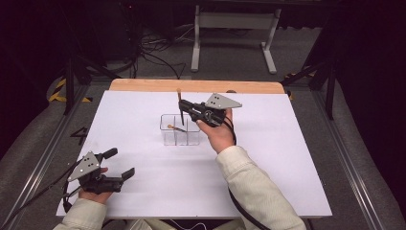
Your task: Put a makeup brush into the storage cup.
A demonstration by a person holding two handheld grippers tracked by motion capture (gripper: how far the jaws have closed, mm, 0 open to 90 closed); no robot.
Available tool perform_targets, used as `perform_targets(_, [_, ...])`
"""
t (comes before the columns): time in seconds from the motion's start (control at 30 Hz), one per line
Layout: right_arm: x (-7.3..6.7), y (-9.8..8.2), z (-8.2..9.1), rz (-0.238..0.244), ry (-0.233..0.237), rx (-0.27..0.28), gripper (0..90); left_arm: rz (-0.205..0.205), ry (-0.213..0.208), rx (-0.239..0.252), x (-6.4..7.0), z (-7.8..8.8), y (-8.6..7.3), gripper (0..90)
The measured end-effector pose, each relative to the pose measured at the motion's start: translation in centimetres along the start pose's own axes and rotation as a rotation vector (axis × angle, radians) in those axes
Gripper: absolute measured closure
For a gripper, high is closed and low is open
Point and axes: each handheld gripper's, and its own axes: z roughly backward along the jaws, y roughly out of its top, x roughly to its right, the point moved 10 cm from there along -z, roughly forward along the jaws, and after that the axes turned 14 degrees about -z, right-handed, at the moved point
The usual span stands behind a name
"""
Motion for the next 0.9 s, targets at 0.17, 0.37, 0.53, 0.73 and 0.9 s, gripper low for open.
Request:
perform_targets(0.17, [0.4,-0.8,-0.1,-0.011,-0.006,-0.011,83.7,0.000,0.001,0.003,0.0,0.0,0.0,1.9])
perform_targets(0.37, [0.9,-1.8,-0.2,-0.022,-0.017,-0.027,83.6,0.004,-0.003,0.003,0.1,0.0,0.0,1.9])
perform_targets(0.53, [1.1,-2.5,-0.3,-0.029,-0.016,-0.038,83.6,0.001,-0.002,0.001,0.0,0.0,0.0,1.9])
perform_targets(0.73, [1.1,-3.2,-0.4,-0.039,-0.013,-0.051,83.6,0.001,-0.002,0.002,0.0,0.0,0.0,1.9])
perform_targets(0.9, [1.0,-3.6,-0.4,-0.050,-0.014,-0.067,83.6,0.004,-0.002,0.002,0.0,0.0,0.0,1.9])
